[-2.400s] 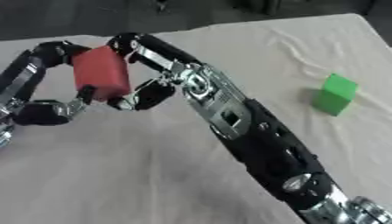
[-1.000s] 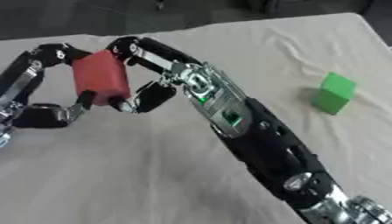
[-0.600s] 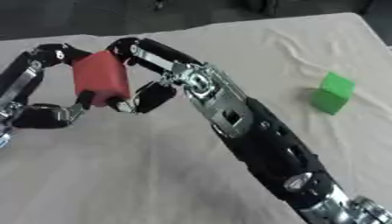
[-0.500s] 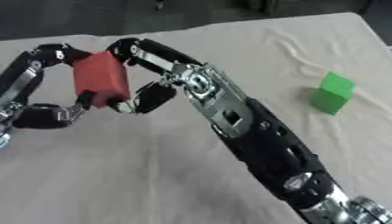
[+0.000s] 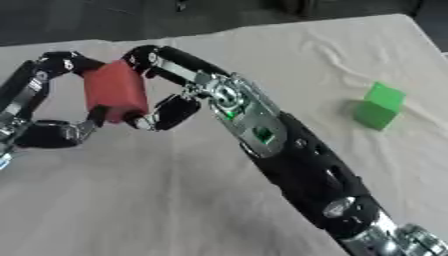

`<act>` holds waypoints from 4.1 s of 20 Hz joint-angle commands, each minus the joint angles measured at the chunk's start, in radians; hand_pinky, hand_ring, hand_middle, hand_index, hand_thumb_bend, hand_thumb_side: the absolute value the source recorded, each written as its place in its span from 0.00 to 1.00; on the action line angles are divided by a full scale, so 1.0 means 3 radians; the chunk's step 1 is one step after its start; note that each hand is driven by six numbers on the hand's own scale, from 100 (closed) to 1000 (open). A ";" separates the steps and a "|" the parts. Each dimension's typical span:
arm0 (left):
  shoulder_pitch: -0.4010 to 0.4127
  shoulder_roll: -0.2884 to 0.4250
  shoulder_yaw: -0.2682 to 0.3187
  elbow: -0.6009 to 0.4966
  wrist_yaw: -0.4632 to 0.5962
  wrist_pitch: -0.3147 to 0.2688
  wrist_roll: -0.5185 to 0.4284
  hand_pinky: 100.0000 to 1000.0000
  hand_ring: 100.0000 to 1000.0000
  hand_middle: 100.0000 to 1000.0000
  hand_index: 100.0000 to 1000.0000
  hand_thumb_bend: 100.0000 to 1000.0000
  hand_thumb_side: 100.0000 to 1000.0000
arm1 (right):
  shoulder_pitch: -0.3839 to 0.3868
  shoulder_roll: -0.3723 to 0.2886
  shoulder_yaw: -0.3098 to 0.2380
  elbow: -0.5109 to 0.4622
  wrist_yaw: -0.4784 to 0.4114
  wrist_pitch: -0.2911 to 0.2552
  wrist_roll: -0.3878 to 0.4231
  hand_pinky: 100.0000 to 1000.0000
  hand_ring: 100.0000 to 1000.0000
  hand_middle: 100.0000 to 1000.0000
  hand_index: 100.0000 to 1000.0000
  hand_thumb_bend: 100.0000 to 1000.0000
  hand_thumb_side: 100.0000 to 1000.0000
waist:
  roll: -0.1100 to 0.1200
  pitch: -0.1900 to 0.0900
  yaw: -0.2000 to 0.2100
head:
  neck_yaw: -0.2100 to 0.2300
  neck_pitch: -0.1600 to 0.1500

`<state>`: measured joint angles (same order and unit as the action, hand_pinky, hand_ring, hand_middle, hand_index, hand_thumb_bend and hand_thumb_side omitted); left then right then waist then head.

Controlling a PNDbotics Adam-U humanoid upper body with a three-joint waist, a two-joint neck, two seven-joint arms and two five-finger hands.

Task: Pick up the objects with one hand, pass them to the other hand, and then place them into the box on the other side of the table.

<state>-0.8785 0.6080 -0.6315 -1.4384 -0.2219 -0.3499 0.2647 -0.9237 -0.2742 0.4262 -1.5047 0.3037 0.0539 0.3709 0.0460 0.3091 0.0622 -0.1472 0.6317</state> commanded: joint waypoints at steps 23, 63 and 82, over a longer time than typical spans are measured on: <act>-0.0030 0.0192 0.0116 0.0006 -0.0203 -0.0055 0.0169 0.58 0.49 0.11 0.19 0.00 0.00 | 0.0001 -0.0065 0.0001 0.0011 0.0012 -0.0074 -0.0037 0.81 0.79 0.82 1.00 0.00 0.08 | 0.0003 -0.0061 -0.0007 | 0.0028 -0.0009; -0.0014 0.0126 0.0103 0.0194 0.0355 0.0189 -0.0367 0.93 1.00 0.72 0.95 0.45 0.31 | -0.0006 -0.0006 0.0051 0.0139 -0.0480 -0.0060 -0.1207 0.51 0.46 0.27 0.42 0.00 0.00 | 0.0014 -0.0058 -0.0004 | 0.0000 -0.0033; -0.0148 -0.0007 0.0072 0.0248 0.0100 0.0403 -0.0936 0.95 1.00 0.74 0.93 0.44 0.52 | -0.0036 -0.0007 0.0076 0.0133 -0.0504 -0.0114 -0.1142 0.50 0.43 0.26 0.40 0.00 0.00 | -0.0001 -0.0065 -0.0002 | 0.0011 -0.0053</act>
<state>-0.9063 0.5984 -0.6079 -1.3626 -0.1787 -0.2350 -0.0134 -0.9075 -0.2626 0.4658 -1.4458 0.1612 0.0238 0.0249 0.0466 0.3117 0.0604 -0.1440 0.6293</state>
